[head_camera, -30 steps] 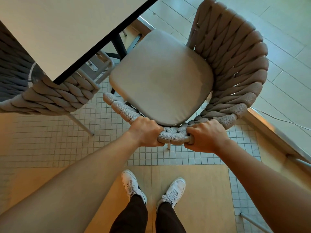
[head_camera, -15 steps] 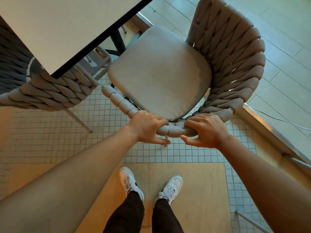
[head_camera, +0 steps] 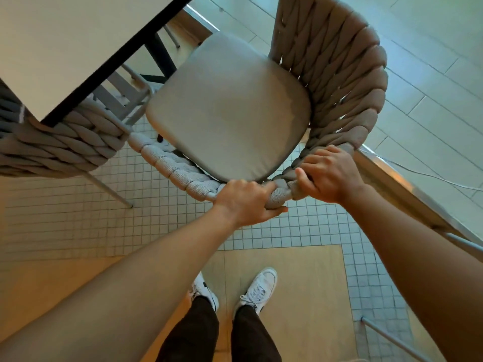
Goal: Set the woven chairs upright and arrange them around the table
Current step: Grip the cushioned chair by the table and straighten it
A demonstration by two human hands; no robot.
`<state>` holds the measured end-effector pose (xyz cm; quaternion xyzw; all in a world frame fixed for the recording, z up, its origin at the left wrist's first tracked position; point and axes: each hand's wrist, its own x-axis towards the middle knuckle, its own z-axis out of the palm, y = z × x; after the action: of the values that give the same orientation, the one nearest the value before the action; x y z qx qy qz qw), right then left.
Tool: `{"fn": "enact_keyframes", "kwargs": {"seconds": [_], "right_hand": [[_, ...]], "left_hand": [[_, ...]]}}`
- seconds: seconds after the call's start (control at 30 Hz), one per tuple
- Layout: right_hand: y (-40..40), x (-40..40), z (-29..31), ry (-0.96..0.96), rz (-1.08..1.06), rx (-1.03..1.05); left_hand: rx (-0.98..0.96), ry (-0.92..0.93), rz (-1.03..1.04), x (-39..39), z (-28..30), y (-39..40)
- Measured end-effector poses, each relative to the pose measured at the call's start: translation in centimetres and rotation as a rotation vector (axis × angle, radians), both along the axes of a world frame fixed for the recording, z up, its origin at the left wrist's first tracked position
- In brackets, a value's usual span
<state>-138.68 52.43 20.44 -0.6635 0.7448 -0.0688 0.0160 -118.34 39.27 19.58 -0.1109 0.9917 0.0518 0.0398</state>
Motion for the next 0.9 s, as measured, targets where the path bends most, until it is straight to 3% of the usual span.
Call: {"fn": "enact_keyframes", "kwargs": {"seconds": [0.23, 0.33, 0.4, 0.53, 0.57, 0.63, 0.9], "right_hand": [[-1.8, -0.4, -0.8, -0.021, -0.113, -0.096], [-1.9, 1.2, -1.3, -0.080, -0.394, -0.186], [-2.6, 2.6, -0.9, -0.253, -0.739, -0.228], [-5.0, 3.4, 0.3, -0.967, -1.372, -0.511], [-5.4, 3.3, 0.3, -1.099, -1.425, -0.576], [-5.5, 3.0, 0.0, -1.188, -1.447, -0.612], [-5.3, 3.7, 0.0, -1.167, -1.457, -0.549]], "left_hand": [[-0.007, -0.018, -0.002, -1.1, 0.3, -2.1], [0.039, -0.025, 0.060, -1.5, 0.7, -1.8], [0.070, -0.009, 0.110, -2.0, 0.8, -1.0], [0.214, -0.053, 0.155, -4.5, 1.4, 1.1], [0.244, -0.098, 0.170, -5.1, 1.4, 1.4], [0.249, -0.149, 0.189, -5.9, 1.0, 1.9], [0.184, -0.066, 0.163, -4.8, 0.5, 1.5]]}}
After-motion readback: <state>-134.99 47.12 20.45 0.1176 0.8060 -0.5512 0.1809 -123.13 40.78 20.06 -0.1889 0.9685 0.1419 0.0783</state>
